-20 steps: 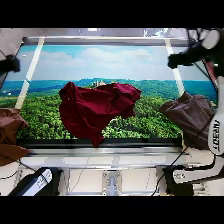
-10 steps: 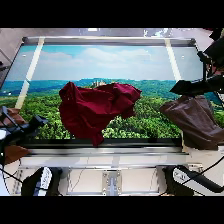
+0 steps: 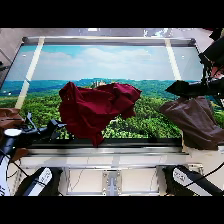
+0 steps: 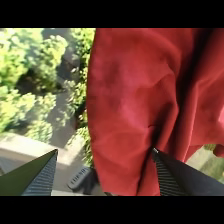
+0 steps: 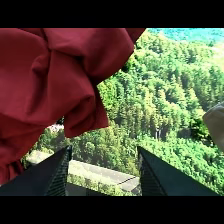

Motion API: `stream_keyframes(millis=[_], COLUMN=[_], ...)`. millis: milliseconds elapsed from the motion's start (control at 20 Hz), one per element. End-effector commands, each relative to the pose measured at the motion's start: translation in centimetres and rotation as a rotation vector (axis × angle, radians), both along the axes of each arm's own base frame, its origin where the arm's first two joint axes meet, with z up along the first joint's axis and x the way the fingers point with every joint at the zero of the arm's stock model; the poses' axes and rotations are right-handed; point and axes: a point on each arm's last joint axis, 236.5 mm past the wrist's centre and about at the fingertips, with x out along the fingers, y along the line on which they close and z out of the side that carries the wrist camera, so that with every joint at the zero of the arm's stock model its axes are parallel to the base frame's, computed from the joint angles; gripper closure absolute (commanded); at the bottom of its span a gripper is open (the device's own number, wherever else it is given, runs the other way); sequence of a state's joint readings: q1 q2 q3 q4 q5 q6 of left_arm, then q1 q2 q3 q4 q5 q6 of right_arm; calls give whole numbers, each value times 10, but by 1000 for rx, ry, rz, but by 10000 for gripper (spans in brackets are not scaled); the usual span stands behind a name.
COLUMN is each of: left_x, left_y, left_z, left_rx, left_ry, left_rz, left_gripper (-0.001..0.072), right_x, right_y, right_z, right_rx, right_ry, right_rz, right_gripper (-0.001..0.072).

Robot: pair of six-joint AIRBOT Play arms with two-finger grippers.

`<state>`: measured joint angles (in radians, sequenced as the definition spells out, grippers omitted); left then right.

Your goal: Fold the shirts.

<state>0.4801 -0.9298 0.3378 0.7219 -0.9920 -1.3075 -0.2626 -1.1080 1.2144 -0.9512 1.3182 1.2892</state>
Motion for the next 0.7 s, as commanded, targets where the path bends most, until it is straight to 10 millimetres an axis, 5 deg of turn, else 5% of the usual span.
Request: stream_keyframes(millis=[0, 250, 300, 350, 450, 550, 650], left_x=[15, 26, 28, 32, 37, 40, 40], left_y=[-14, -35, -38, -39, -39, -35, -35], left_z=[-9, -24, -27, -29, -30, -30, -30], left_rx=[-41, -45, -48, -48, -29, -7, -7], left_ry=[-19, -12, -10, -12, -26, -42, -42], left_rz=[1, -14, -5, 7, 17, 20, 19], left_gripper=[72, 110, 175, 314, 669, 691, 691], right_x=[-7, -6, -6, -5, -5, -5, -11], right_y=[6, 11, 12, 14, 23, 46, 77], right_z=[0, 4, 5, 6, 5, -9, -58], right_rx=[21, 50, 54, 62, 64, 65, 69], right_ry=[20, 13, 12, 12, 10, 14, 70], right_rz=[20, 23, 24, 24, 42, 77, 78], right_gripper=[264, 264, 263, 264, 264, 264, 264])
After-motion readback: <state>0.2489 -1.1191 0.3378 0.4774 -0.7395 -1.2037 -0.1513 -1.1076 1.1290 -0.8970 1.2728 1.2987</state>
